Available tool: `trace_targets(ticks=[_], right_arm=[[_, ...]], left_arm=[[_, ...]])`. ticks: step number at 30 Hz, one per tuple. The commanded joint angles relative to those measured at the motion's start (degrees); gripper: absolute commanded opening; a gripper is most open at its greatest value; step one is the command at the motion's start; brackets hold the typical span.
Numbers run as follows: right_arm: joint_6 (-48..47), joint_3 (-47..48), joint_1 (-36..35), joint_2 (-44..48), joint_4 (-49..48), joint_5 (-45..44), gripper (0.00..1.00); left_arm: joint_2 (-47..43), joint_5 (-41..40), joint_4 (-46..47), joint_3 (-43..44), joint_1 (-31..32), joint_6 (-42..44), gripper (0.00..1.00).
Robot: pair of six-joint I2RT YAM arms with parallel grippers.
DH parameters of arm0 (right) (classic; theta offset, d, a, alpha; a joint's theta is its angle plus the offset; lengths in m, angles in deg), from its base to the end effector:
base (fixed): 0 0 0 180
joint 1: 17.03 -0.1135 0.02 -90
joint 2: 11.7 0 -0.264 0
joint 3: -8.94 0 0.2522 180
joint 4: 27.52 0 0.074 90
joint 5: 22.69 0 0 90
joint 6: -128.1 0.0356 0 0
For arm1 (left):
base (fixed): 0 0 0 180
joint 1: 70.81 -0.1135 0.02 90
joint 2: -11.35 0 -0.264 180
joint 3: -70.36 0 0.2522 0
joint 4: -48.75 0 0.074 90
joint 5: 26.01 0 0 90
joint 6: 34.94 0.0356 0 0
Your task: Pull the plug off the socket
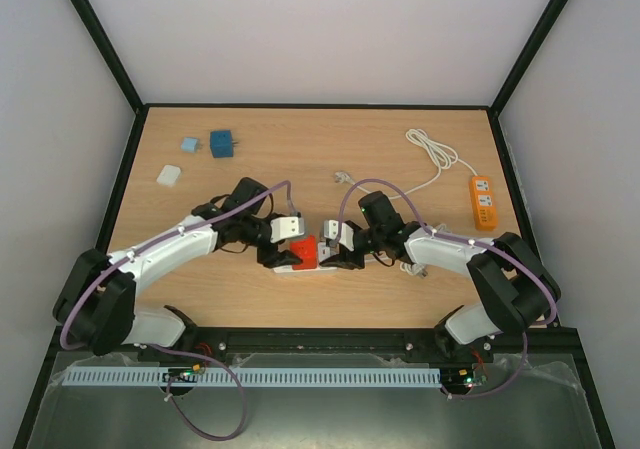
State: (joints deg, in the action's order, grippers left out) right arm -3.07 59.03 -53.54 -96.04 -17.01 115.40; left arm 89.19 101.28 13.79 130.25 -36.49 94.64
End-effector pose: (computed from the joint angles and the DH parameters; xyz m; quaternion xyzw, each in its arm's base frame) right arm 0.2027 0.1830 0.1654 -0.6507 0.5583 0.3615 0.3662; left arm 0.2075 -0.1678 0.2122 0.6213 0.6568 -0.2890 0.3149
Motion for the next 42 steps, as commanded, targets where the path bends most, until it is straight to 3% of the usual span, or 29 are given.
trace_targets(ticks=[1, 8, 19, 35, 42], right_arm=[[-0.4, -1.0, -0.3, -1.1, 0.4, -1.5, 0.37], [-0.2, -1.0, -0.3, -0.6, 0.5, -1.7, 0.40], [0.4, -0.9, -0.3, -0.2, 0.5, -1.6, 0.42], [0.6, -0.8, -0.3, 0.4, 0.7, -1.8, 0.43], [0.7, -0.8, -0.3, 0.6, 0.8, -2.4, 0.44]], left_arm=[[-3.2, 3.0, -2.6, 3.0, -2.4, 1.4, 0.40], [-5.4, -0.1, -8.7, 6.4, -8.9, 5.9, 0.39], [-1.7, -14.7, -15.8, 16.2, -20.6, 15.8, 0.38], [9.2, -49.7, -9.6, 21.1, -21.4, 29.3, 0.34], [14.1, -57.9, -4.5, 19.8, -21.4, 34.9, 0.35]])
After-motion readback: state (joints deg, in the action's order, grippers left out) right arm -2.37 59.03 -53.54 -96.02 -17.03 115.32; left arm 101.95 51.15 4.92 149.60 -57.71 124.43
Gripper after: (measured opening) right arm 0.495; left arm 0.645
